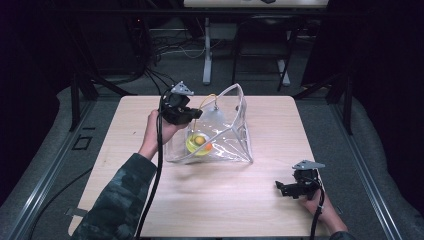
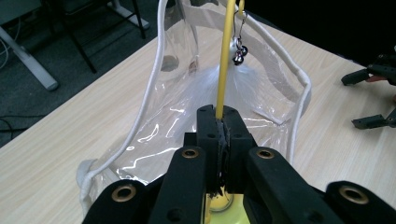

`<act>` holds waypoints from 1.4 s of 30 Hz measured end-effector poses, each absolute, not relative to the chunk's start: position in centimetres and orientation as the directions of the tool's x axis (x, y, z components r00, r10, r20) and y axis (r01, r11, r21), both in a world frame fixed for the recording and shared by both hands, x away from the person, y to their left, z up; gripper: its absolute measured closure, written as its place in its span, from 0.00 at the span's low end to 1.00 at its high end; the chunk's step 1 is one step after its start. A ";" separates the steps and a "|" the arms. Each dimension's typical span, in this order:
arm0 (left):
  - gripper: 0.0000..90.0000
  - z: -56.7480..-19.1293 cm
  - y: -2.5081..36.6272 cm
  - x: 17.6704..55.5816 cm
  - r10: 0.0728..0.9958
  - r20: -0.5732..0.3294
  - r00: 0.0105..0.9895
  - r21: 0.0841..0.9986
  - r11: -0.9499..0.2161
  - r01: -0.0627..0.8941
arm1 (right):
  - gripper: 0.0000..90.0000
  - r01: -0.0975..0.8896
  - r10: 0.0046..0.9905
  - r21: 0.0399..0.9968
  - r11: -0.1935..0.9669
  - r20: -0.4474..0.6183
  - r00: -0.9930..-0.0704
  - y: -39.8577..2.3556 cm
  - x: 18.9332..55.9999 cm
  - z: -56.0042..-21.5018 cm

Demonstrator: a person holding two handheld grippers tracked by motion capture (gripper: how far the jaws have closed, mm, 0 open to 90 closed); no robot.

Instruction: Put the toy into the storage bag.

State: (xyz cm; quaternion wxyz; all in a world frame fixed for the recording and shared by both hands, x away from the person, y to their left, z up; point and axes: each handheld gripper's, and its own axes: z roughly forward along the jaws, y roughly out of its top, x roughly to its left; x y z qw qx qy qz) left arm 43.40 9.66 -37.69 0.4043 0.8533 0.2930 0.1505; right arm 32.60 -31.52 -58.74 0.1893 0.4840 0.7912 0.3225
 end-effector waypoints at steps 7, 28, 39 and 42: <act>0.98 -38.5 9.5 43.7 0.624 0.007 0.781 0.770 -0.502 0.394 | 0.00 0.648 0.889 0.687 0.330 0.005 -0.458 -31.5 32.6 -58.7; 0.98 -40.0 9.2 44.3 0.635 -0.006 0.772 0.744 -0.513 0.428 | 0.00 0.647 0.888 0.689 0.327 0.010 -0.459 -31.5 32.6 -58.7; 0.98 -40.7 9.0 44.6 0.652 -0.008 0.758 0.724 -0.519 0.454 | 0.00 0.645 0.888 0.691 0.328 0.009 -0.460 -31.5 32.6 -58.7; 0.98 -40.8 9.0 44.6 0.657 -0.006 0.754 0.717 -0.523 0.461 | 0.00 0.647 0.888 0.689 0.327 0.010 -0.459 -31.5 32.6 -58.7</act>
